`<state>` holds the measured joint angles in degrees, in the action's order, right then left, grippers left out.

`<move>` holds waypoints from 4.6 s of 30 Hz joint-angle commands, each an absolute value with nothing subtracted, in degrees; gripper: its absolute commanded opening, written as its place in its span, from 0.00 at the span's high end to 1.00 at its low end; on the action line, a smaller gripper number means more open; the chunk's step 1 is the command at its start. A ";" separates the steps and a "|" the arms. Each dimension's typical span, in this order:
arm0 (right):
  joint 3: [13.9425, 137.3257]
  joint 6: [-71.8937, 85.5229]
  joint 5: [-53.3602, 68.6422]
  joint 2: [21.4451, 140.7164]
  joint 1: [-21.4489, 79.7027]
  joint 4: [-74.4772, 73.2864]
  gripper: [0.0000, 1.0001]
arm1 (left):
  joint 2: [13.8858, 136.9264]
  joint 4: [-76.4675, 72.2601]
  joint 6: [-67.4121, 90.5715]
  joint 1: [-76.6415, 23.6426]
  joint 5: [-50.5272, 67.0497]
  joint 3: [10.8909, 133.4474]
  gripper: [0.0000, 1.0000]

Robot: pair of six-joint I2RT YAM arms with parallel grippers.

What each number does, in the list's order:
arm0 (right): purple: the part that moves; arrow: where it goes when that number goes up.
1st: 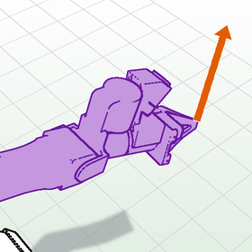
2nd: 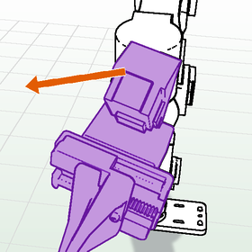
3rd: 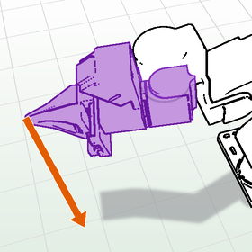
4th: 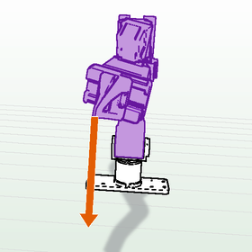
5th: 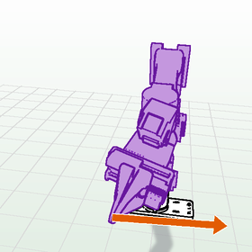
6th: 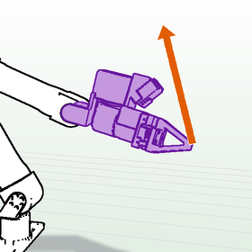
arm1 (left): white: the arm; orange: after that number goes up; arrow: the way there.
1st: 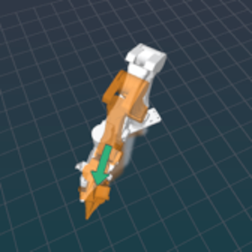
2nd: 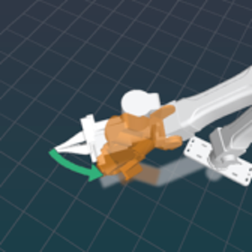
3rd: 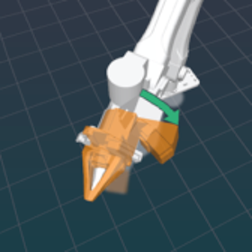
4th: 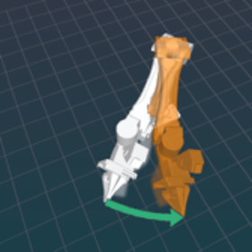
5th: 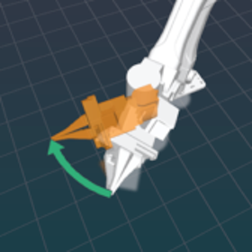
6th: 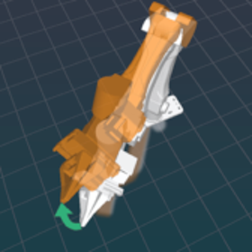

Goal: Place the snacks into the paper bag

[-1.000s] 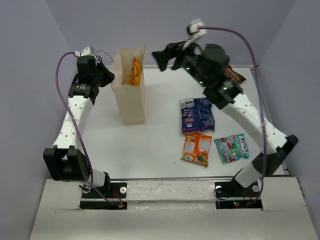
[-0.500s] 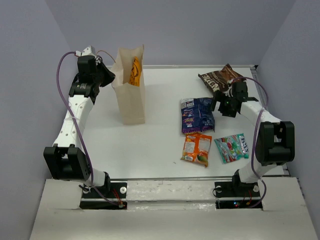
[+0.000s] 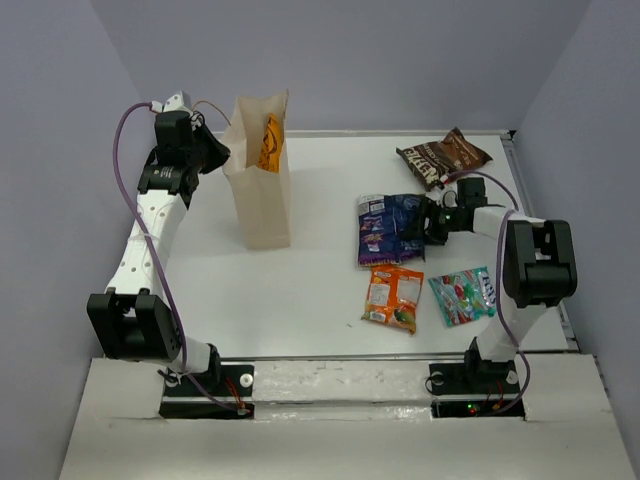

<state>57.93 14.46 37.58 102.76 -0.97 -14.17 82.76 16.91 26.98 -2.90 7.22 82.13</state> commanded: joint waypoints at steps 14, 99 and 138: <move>88.73 22.33 15.77 86.92 11.85 -8.35 0.99 | 82.35 16.08 25.93 -3.08 8.79 83.50 1.00; 115.75 24.85 -17.02 100.94 37.98 -22.07 0.21 | 84.72 11.78 26.28 -3.78 10.28 77.17 1.00; 129.88 34.48 -0.70 117.53 29.08 -11.00 0.99 | 83.94 12.22 23.65 -3.69 10.72 78.83 1.00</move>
<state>122.56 41.76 -1.13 121.75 26.96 -16.45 84.68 11.57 26.15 -4.01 10.37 78.00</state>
